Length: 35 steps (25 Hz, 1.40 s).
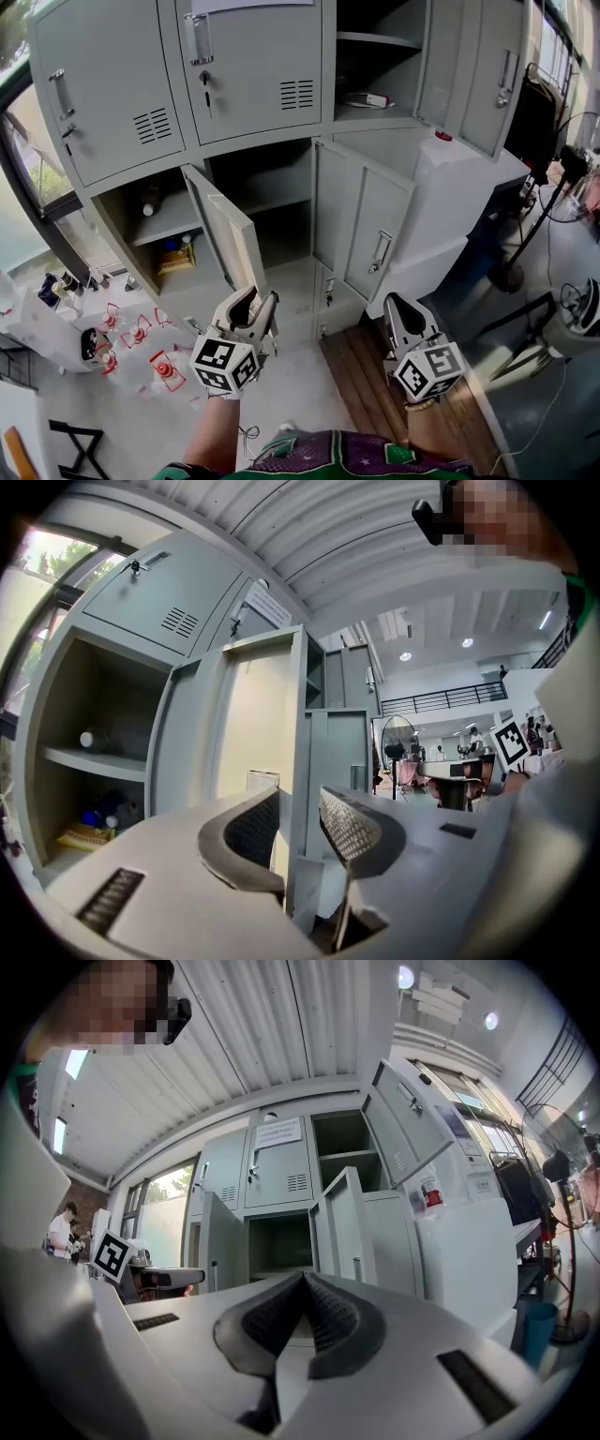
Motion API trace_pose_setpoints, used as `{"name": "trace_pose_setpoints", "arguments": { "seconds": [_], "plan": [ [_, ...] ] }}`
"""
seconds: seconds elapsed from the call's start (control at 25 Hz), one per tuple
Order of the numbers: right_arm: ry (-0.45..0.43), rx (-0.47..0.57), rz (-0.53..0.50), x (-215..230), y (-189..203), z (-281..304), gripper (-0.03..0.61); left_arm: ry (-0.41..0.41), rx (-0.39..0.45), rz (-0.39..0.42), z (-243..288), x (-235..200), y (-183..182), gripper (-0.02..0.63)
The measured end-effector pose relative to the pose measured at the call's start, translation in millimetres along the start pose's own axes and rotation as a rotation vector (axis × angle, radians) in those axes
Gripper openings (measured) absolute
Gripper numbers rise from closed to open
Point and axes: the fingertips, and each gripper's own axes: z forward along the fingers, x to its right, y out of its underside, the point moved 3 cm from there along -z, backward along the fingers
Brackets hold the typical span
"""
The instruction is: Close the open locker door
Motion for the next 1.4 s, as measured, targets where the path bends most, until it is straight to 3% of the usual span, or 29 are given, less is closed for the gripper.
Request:
{"name": "trace_pose_setpoints", "arguments": {
  "seconds": [0.2, 0.76, 1.4],
  "plan": [
    [-0.009, -0.009, -0.003, -5, 2, 1, 0.005, -0.054, -0.006, 0.008, -3, -9, 0, 0.083],
    [-0.081, -0.008, 0.004, -32, 9, 16, 0.005, -0.08, 0.0, 0.009, -34, -19, -1, 0.084],
    [-0.208, -0.029, 0.024, -80, 23, 42, 0.005, -0.238, 0.017, 0.004, -94, -52, -4, 0.084]
  ]
}}
